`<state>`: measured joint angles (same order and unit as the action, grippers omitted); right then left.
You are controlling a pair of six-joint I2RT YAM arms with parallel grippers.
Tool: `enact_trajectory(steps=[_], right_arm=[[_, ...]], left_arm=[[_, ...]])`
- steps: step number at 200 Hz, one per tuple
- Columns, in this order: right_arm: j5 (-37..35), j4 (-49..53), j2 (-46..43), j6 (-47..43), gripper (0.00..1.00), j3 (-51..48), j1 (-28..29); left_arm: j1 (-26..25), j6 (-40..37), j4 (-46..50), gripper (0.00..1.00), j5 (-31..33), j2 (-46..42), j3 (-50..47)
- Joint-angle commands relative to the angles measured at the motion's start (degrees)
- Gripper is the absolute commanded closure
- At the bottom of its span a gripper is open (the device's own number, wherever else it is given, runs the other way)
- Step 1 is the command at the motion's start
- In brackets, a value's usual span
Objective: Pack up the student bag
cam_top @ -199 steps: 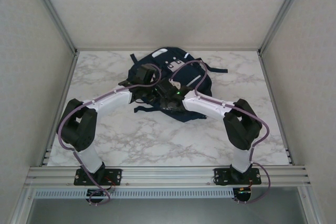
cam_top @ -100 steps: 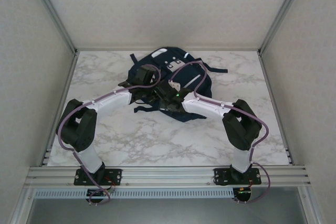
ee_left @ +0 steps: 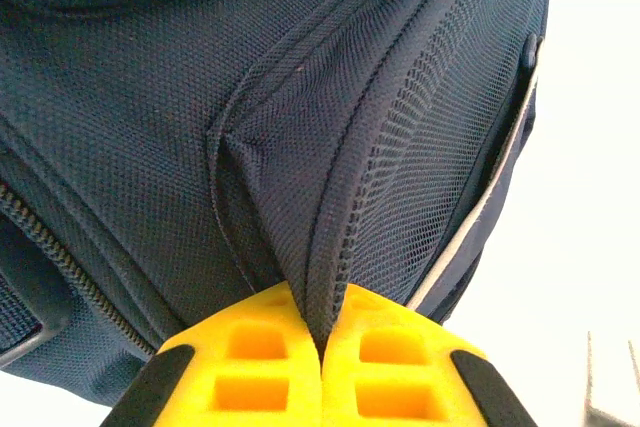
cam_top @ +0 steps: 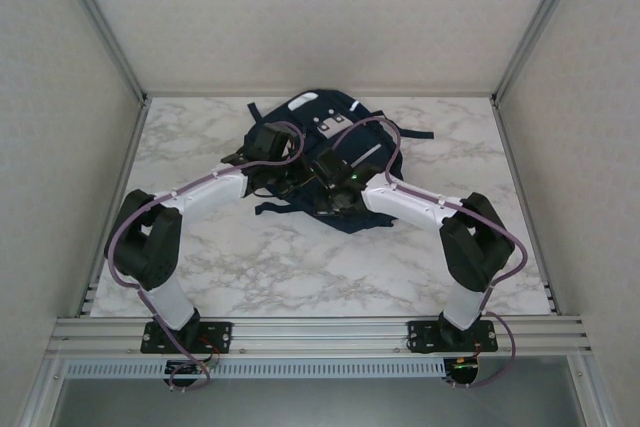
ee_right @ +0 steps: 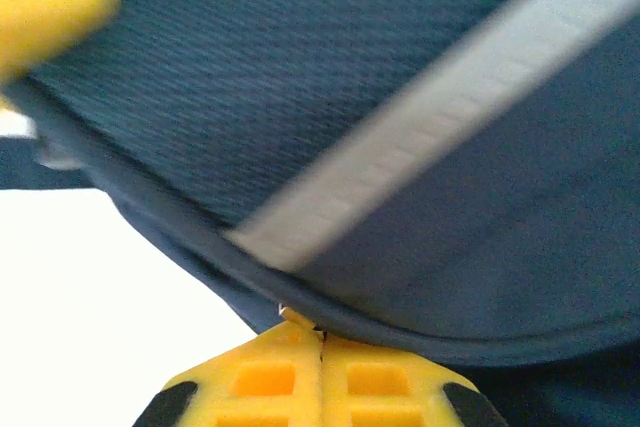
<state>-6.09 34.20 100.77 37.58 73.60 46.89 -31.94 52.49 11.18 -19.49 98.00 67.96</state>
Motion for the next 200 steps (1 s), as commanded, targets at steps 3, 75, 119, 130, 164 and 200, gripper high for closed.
enact_trajectory(steps=[3,75,119,130,164,200], right_arm=[[-0.21,16.16,-1.53,-2.97,1.0,-1.33,-1.94],[-12.56,17.6,-2.88,-24.05,1.0,-0.01,-8.44],[-9.76,14.7,0.24,-41.18,1.0,3.09,-15.43],[-9.23,14.27,2.12,-44.07,1.0,4.49,-16.8],[-8.85,12.92,8.66,-51.53,1.0,11.84,-21.6],[-5.06,9.96,12.59,-61.27,1.0,17.28,-24.96]], left_arm=[[1.8,-1.71,-2.04,1.0,-0.75,-5.85,2.52],[2.51,-9.19,3.78,1.0,-2.31,-5.47,3.67],[3.69,-21.81,11.53,1.0,-6.46,-3.36,3.2],[3.9,-24.88,12.63,1.0,-8.39,-2.62,2.72],[4.08,-34.21,17.45,1.0,-10.91,-1.61,1.55],[5.8,-42.43,25.87,1.0,-10.18,-1.02,2.1]])
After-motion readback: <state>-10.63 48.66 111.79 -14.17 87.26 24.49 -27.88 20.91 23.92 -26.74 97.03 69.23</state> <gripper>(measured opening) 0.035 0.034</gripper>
